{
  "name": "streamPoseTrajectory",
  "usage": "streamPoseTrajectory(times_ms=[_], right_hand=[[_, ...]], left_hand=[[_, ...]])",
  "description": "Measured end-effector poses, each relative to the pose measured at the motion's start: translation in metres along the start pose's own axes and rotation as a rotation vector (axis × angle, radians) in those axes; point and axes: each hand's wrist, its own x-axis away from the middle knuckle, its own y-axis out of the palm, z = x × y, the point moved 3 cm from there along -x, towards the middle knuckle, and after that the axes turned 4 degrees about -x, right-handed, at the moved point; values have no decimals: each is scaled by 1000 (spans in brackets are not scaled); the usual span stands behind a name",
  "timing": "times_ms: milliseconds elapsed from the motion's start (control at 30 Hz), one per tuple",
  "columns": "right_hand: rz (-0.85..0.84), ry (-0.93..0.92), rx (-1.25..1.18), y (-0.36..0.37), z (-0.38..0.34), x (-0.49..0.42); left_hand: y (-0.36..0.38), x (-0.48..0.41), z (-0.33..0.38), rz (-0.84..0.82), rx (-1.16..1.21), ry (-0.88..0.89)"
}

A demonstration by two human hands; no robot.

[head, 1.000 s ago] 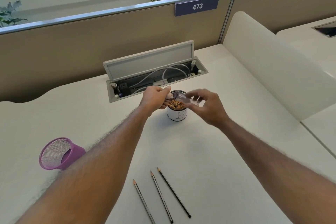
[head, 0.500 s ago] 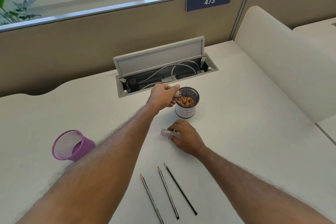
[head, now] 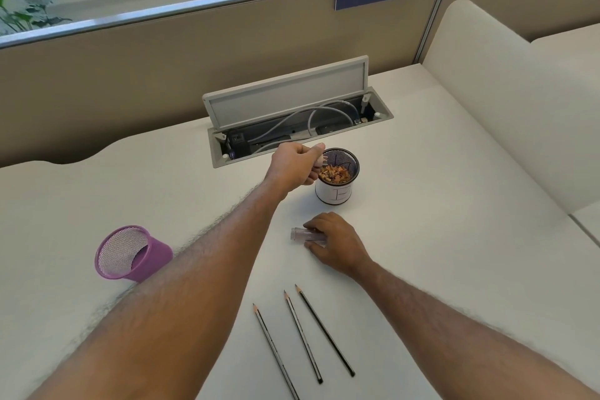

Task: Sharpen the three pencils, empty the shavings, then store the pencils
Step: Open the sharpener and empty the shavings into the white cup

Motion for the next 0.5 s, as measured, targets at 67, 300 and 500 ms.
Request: streamPoseTrajectory(times_ms=[67, 300, 500], right_hand=[[1, -4, -6, 0, 0, 0], [3, 11, -29, 0, 3, 0], [41, 21, -62, 0, 3, 0]], left_hand=[[0, 0, 0, 3, 3, 0], [-2, 1, 3, -3, -7, 4], [-3, 1, 4, -3, -9, 8]])
